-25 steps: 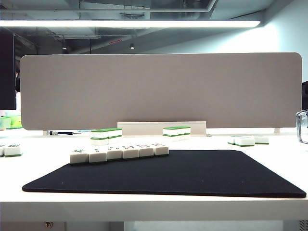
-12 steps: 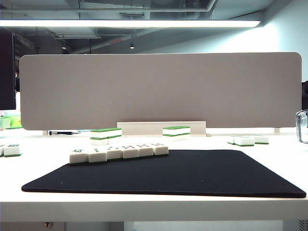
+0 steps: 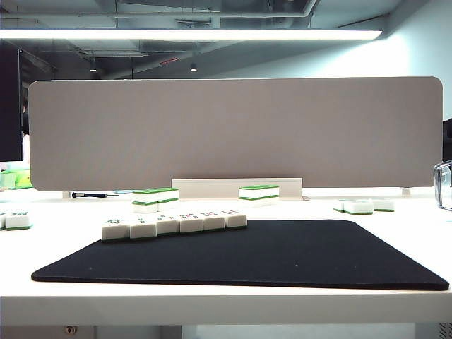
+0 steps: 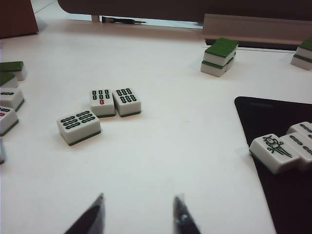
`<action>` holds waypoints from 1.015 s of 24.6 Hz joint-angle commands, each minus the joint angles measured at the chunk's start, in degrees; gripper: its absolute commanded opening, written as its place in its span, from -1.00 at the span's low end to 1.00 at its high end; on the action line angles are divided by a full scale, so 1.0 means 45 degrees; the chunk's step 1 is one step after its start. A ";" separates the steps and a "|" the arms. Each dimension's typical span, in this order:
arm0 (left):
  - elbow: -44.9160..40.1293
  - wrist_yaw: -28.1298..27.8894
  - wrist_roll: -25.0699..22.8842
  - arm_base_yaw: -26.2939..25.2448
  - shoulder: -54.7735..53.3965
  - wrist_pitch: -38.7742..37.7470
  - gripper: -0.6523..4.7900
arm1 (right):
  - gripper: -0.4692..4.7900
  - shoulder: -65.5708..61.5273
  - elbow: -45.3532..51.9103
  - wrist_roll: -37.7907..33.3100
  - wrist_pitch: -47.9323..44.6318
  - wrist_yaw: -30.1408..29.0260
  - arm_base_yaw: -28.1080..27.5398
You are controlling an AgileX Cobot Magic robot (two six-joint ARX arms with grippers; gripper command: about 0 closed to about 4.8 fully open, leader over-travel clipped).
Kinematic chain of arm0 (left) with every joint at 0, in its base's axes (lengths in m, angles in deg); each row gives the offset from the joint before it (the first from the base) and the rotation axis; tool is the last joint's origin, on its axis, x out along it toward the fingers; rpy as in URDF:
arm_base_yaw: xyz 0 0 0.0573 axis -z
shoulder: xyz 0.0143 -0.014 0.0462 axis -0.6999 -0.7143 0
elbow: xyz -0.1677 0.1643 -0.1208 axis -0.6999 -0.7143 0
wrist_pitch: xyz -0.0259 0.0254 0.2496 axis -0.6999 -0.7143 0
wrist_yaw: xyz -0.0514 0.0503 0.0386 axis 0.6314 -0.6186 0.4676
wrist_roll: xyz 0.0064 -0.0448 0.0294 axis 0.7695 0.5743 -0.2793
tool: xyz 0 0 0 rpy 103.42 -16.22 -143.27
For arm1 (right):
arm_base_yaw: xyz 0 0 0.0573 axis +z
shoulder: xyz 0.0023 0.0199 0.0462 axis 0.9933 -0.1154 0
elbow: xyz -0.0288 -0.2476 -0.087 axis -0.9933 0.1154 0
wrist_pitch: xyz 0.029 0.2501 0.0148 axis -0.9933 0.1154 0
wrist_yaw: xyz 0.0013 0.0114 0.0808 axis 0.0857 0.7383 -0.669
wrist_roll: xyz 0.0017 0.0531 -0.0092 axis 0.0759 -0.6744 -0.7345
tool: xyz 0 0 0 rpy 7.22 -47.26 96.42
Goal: Align six mahjong tiles in a row on the table.
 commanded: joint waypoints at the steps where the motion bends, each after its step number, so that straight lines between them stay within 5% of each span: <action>1: 0.0000 0.0087 0.0024 0.0000 0.0000 -0.0170 -0.12 | -0.82 0.0126 0.0024 0.0029 -0.0860 -0.0015 0.0044; 8: 0.0000 0.0087 0.0024 0.0000 0.0000 -0.0170 -0.12 | -0.82 0.0151 0.3390 -0.0029 -0.9258 0.0039 -0.0272; 12: 0.0000 0.0087 0.0024 0.0000 0.0000 -0.0170 -0.12 | -0.82 0.0155 0.5479 -0.0092 -1.1108 0.0835 -0.0277; 25: 0.0000 0.0087 0.0024 0.0000 0.0000 -0.0170 -0.12 | -0.82 0.0155 1.1181 -0.3628 -1.5567 0.8718 -0.0277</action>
